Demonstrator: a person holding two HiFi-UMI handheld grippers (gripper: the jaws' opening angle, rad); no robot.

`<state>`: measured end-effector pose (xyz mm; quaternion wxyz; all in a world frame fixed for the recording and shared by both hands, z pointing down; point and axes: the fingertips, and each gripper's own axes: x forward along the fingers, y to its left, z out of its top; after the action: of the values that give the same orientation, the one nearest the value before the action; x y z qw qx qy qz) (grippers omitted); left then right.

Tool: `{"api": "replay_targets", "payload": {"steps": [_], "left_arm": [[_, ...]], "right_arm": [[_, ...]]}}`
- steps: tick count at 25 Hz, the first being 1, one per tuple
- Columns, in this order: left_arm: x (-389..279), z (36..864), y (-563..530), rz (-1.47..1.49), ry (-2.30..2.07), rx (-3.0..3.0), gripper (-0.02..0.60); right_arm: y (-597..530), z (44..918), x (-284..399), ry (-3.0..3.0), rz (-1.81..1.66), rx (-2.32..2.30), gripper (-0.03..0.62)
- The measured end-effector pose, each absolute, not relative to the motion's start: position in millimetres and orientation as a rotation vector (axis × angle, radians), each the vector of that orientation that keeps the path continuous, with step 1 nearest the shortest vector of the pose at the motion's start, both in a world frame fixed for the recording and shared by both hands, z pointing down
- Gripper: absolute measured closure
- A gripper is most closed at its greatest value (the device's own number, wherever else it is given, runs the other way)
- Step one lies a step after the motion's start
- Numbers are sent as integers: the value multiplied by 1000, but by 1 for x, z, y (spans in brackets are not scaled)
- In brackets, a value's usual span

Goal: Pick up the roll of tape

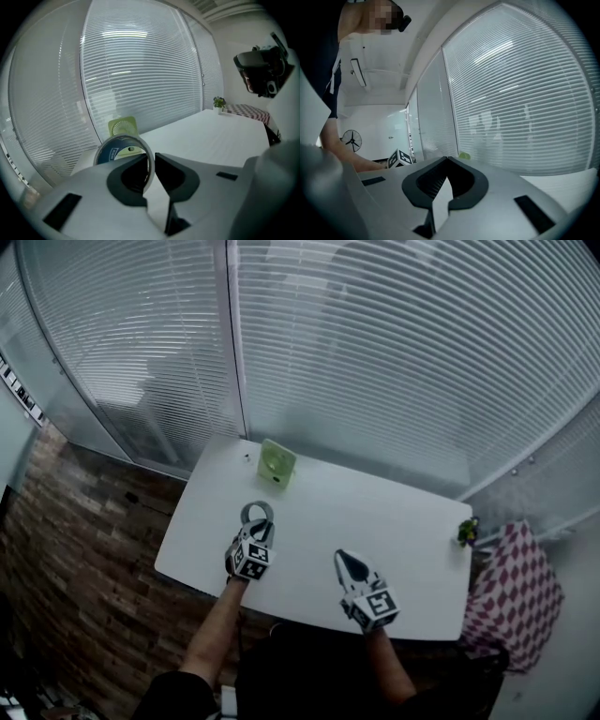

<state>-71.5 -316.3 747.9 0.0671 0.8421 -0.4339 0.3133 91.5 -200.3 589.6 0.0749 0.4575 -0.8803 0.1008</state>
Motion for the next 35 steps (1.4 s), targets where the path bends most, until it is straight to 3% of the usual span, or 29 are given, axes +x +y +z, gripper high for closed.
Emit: {"api": "replay_targets", "payload": {"steps": [23,35], "left_arm": [[-85,586,-270,267,-1466,2704,534],[-112,575,-237,141,-1466,2652,536]], "right_arm": [[-195,599,98,-2625,246,1361,586],[-194,585,102,-2661,269,1432,586]]}}
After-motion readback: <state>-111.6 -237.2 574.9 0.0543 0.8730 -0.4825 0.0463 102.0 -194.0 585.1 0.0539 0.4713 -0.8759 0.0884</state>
